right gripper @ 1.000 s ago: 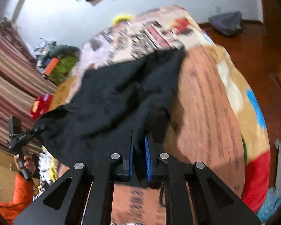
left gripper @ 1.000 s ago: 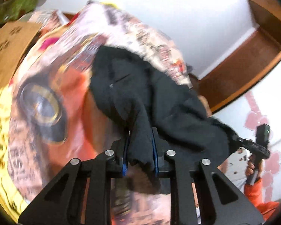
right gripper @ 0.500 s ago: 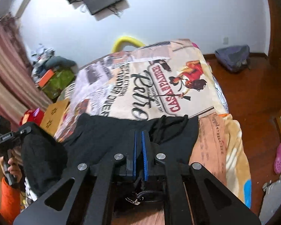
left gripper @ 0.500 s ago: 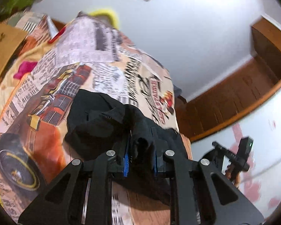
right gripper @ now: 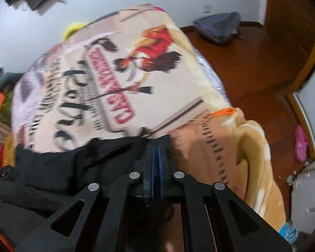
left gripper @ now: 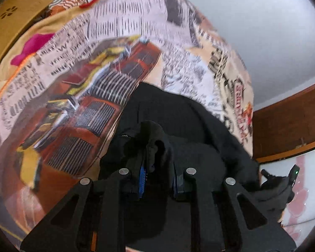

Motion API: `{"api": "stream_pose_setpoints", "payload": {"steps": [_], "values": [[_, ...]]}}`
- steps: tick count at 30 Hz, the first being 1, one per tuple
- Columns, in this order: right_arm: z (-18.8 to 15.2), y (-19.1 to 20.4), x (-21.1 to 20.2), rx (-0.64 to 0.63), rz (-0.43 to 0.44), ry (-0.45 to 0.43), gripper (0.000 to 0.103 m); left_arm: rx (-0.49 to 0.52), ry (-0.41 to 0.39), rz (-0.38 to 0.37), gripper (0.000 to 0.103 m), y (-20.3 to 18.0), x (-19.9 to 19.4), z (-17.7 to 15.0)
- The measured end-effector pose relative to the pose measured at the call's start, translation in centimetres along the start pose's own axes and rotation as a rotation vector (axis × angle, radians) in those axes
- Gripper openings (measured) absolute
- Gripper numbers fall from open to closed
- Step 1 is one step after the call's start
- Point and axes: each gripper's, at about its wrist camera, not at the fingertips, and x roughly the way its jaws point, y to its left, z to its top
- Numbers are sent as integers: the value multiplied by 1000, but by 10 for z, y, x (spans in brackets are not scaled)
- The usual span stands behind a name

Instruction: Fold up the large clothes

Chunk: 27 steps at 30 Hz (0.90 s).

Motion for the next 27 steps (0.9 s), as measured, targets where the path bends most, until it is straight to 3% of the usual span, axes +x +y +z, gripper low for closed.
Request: {"api": "stream_pose_setpoints", "payload": {"steps": [4, 6, 9, 11, 13, 15, 19, 23, 27], "values": [[4, -9, -25, 35, 19, -71, 4, 76, 6, 83, 22, -14, -3, 1], [6, -7, -48, 29, 12, -127, 4, 174, -16, 190, 27, -29, -14, -1], [4, 9, -93, -42, 18, -203, 5, 288, -69, 335, 36, -50, -35, -3], [-3, 27, -121, -124, 38, -238, 10, 350, -115, 360, 46, -63, -56, -7], [-18, 49, -146, -218, 73, -263, 35, 391, -163, 348, 58, -77, -78, -12], [-36, 69, -164, -300, 108, -311, 53, 443, -226, 323, 59, -96, -103, -22], [-68, 104, -189, -385, 157, -362, 54, 511, -264, 237, 66, -127, -126, -46], [-89, 128, -175, -396, 258, -286, 54, 580, -233, 149, 66, -153, -124, -81], [-110, 147, -143, -438, 275, -209, 54, 642, -174, 77, 66, -171, -98, -118]]}}
